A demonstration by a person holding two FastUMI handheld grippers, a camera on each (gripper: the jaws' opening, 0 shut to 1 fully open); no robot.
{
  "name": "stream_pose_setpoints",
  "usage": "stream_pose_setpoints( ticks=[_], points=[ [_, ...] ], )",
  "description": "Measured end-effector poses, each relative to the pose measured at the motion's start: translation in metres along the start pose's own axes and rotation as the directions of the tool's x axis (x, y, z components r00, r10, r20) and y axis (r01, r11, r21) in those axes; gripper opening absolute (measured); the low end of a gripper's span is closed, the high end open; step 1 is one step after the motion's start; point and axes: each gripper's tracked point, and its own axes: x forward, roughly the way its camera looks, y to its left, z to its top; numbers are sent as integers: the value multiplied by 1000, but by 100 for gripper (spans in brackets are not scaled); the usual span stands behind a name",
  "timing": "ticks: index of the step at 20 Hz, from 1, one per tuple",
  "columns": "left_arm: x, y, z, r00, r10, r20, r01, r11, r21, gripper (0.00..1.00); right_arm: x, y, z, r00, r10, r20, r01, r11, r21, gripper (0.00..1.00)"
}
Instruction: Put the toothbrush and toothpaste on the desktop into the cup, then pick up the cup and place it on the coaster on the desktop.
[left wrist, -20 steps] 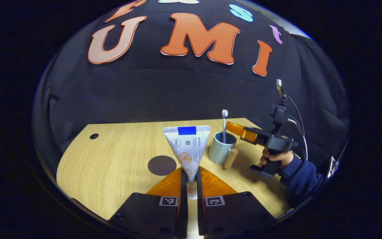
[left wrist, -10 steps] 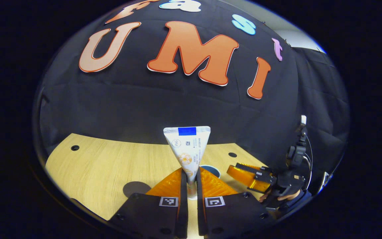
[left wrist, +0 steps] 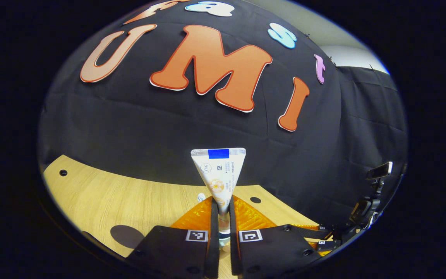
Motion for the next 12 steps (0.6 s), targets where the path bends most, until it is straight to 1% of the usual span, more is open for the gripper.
stream_pose_setpoints(
  ticks=[3, 8, 12],
  points=[
    [14, -2, -20, 1000, -10, -29, 9, 1000, -18, 15, -10, 0, -2, 1000, -12, 5, 12, 1000, -18, 83],
    [28, 12, -55, 995, 33, -97, -35, 999, -12, 16, -20, -1, -3, 1000, -24, 4, 24, 1000, -4, 85],
    [33, 13, -75, 990, 59, -130, -54, 998, 40, 16, -26, -2, -3, 999, -37, 1, 37, 999, -8, 85]
  ],
)
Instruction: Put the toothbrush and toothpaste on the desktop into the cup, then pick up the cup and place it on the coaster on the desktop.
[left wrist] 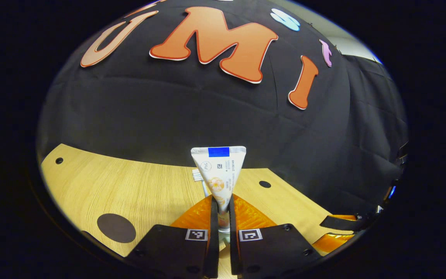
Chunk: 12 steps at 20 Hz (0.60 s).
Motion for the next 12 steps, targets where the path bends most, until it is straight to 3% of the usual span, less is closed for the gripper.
stream_pose_setpoints(
  ticks=[12],
  points=[
    [4, -6, -17, 999, 4, -49, 1, 993, 115, 16, -16, 7, 0, 1000, -9, -11, 9, 1000, -1, 86]
  ],
)
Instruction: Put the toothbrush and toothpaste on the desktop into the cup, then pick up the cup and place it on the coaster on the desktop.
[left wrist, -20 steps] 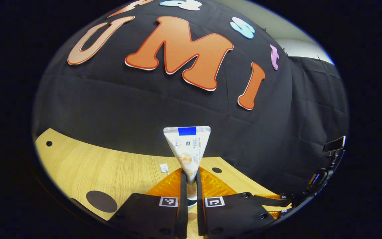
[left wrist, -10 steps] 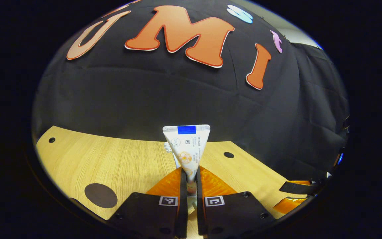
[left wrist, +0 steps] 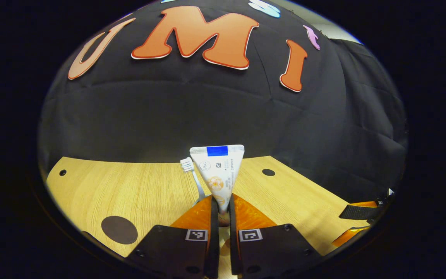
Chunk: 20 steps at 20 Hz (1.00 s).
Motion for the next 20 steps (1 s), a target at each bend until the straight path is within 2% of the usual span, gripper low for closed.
stream_pose_setpoints(
  ticks=[4, 5, 6, 8, 9, 12, 13, 15, 17, 20],
  points=[
    [-1, 1, -7, 999, -10, -44, 11, 999, 41, 22, -5, -3, 1, 1000, -18, -8, 18, 1000, 2, 86],
    [-3, 2, -4, 999, -5, -38, 6, 999, 44, 39, -6, -4, 2, 1000, -21, -9, 21, 1000, 7, 86],
    [-4, 3, 0, 1000, -7, -24, 8, 999, 48, 50, -5, -6, 2, 1000, -26, -10, 26, 1000, 11, 86],
    [-8, 3, 4, 1000, -17, -5, 17, 999, 45, 61, -3, -8, 0, 999, -34, -23, 35, 999, 19, 86],
    [-10, 6, 5, 1000, -15, 6, 15, 999, 45, 72, -1, -9, 1, 999, -41, -31, 42, 999, 21, 86],
    [-25, 12, 10, 999, -10, 34, 9, 1000, 22, 77, 2, -7, 6, 998, -48, -40, 48, 999, 1, 86],
    [-28, 15, 12, 999, -2, 41, 1, 1000, 13, 84, 4, -4, 8, 998, -46, -46, 45, 999, -12, 86],
    [-39, 25, 14, 999, 20, 49, -20, 1000, 9, 88, 10, 5, 13, 997, -39, -68, 37, 999, -33, 86],
    [-53, 38, 15, 997, 56, 59, -57, 998, 15, 95, 21, 15, 15, 993, -35, -112, 31, 999, -40, 86],
    [-78, 58, 19, 992, 104, 72, -106, 994, 23, 97, 36, 41, 11, 979, 12, -202, -25, 998, -64, 86]
  ],
)
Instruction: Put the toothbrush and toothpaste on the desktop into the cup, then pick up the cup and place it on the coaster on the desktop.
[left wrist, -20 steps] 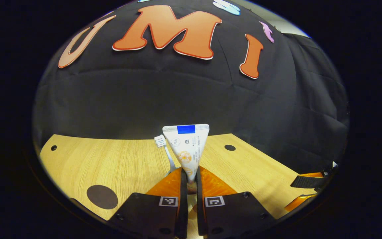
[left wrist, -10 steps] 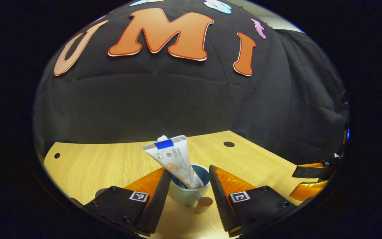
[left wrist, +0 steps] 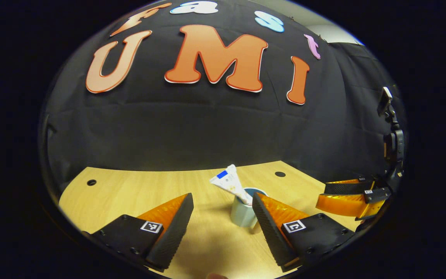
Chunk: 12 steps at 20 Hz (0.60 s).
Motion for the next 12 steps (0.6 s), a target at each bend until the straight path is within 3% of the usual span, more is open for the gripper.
stream_pose_setpoints(
  ticks=[3, 6, 9, 12],
  points=[
    [-27, 23, 7, 998, 54, 38, -54, 999, 6, 97, 14, 21, -3, 997, 33, -65, -35, 999, -25, 86],
    [-56, 50, 11, 992, 110, 64, -113, 993, 45, 97, 29, 27, -8, 989, 11, -144, -15, 1000, -24, 86],
    [-78, 73, 13, 983, 163, 87, -170, 982, 80, 98, 43, 25, -19, 968, -50, -244, 38, 998, -53, 86],
    [-95, 82, 14, 979, 172, 114, -182, 980, 85, 97, 63, 30, -24, 941, -56, -332, 44, 998, -45, 87]
  ],
)
